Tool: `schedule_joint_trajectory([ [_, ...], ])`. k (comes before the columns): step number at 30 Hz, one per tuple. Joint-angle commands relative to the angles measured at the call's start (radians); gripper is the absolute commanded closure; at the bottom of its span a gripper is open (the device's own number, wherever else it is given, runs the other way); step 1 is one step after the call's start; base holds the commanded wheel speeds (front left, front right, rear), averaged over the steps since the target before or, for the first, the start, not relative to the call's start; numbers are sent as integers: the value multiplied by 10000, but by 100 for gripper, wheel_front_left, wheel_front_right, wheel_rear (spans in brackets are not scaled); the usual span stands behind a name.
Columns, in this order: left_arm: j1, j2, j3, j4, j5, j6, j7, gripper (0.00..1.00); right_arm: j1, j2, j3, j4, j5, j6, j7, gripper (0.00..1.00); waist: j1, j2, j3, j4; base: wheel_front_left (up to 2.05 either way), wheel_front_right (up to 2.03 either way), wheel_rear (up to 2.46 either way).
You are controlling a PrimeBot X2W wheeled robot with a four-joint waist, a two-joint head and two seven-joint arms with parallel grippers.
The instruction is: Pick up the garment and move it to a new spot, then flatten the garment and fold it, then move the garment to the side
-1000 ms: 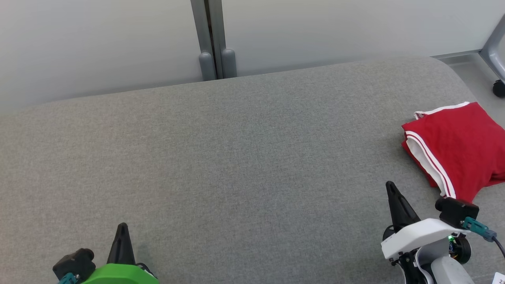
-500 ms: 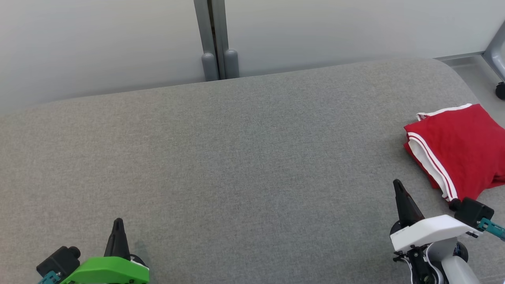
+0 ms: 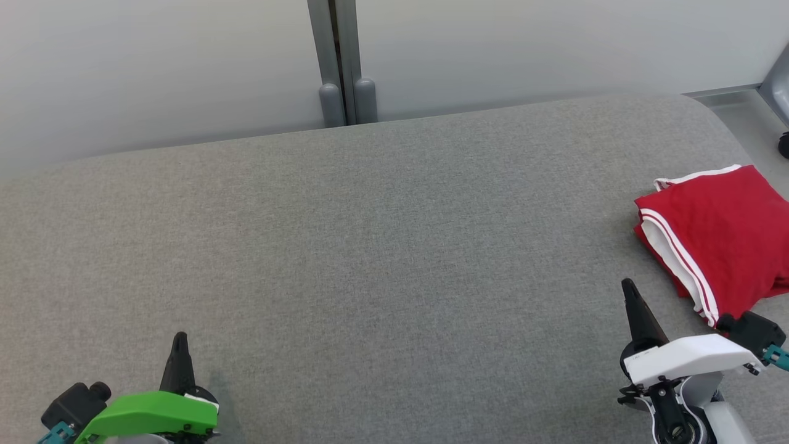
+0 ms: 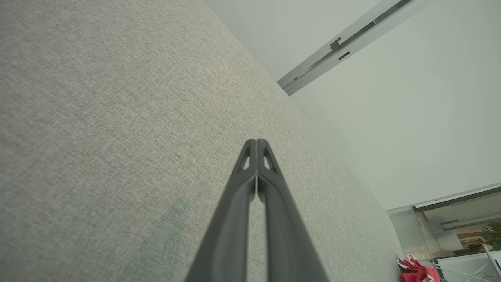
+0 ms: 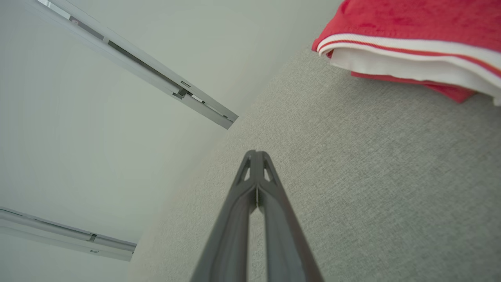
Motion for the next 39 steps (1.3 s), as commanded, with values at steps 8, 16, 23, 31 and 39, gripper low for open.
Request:
schedule_joint_trajectory([
  [8,-373,59,174,-166,-1099,-171,285,100,33,-56,-149,-247,1103,-5,282,100,0,0,-16,45,0,0,0],
  [16,-478,64,273,-199,-1965,-253,509,100,59,-61,-248,-337,1974,-6,513,100,0,0,-33,88,0,0,0],
  [23,-542,67,361,-225,-2678,-321,694,100,83,-65,-328,-411,2681,-7,693,100,0,0,-47,126,0,0,0],
  [31,-636,72,458,-258,-3435,-387,889,100,117,-70,-407,-481,3432,-8,881,100,0,0,-62,168,0,0,0],
  [39,-695,76,539,-284,-4134,-447,1071,100,138,-74,-483,-552,4129,-8,1061,100,0,0,-78,211,0,0,0],
])
